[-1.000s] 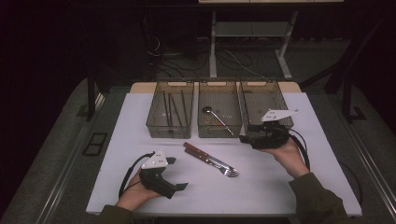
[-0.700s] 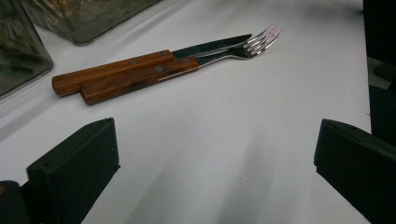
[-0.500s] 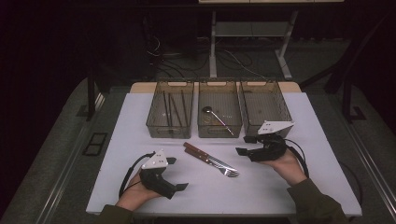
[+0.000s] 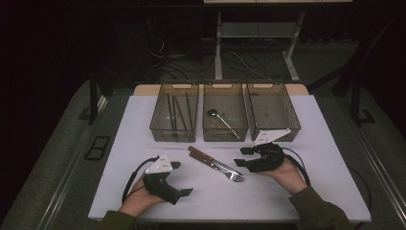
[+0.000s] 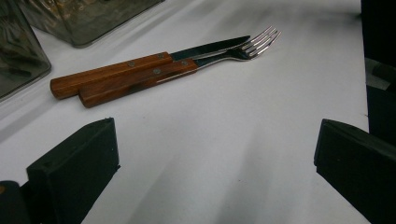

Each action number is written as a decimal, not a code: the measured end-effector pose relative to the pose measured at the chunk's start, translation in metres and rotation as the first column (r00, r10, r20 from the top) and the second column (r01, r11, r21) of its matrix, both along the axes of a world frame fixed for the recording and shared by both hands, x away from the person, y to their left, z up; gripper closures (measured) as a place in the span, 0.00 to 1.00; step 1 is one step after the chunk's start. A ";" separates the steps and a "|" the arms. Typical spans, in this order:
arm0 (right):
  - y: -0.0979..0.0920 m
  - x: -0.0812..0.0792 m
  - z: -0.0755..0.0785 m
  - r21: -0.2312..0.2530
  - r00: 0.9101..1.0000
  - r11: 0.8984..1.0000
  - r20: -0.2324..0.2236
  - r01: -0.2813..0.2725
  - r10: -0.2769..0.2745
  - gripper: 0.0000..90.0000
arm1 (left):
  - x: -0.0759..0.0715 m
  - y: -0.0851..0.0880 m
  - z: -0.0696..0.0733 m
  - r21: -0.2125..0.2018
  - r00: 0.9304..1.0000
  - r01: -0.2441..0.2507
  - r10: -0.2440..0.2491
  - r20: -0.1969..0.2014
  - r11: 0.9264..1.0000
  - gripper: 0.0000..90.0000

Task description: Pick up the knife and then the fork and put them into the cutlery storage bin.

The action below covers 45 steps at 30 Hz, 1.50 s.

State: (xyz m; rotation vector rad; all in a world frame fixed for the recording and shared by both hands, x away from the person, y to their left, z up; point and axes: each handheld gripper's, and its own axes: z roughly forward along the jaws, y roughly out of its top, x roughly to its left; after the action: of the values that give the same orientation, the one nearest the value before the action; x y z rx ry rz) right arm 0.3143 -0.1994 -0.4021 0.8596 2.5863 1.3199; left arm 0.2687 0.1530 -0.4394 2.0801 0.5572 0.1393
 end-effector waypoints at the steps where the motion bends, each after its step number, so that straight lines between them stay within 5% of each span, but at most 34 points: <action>1: 0.002 0.000 -0.001 0.001 1.000 1.000 0.001 -0.007 0.007 0.53 | 0.000 0.000 0.000 0.000 1.000 -0.001 0.001 -0.001 1.000 0.00; 23: 0.051 0.006 -0.011 -0.040 0.994 0.994 -0.057 -0.097 0.095 0.75 | 0.000 -0.001 0.000 -0.009 1.000 -0.009 0.009 -0.005 1.000 0.00; 45: 0.088 0.040 -0.020 -0.151 0.995 0.985 -0.076 -0.081 0.070 0.79 | 0.000 -0.001 0.000 -0.007 1.000 0.000 0.000 0.000 1.000 0.00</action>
State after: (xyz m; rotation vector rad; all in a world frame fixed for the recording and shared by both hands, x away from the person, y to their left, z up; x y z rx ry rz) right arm 0.3543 -0.1111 -0.4220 0.8031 2.7573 1.1074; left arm 0.2692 0.1521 -0.4396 2.0733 0.5569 0.1367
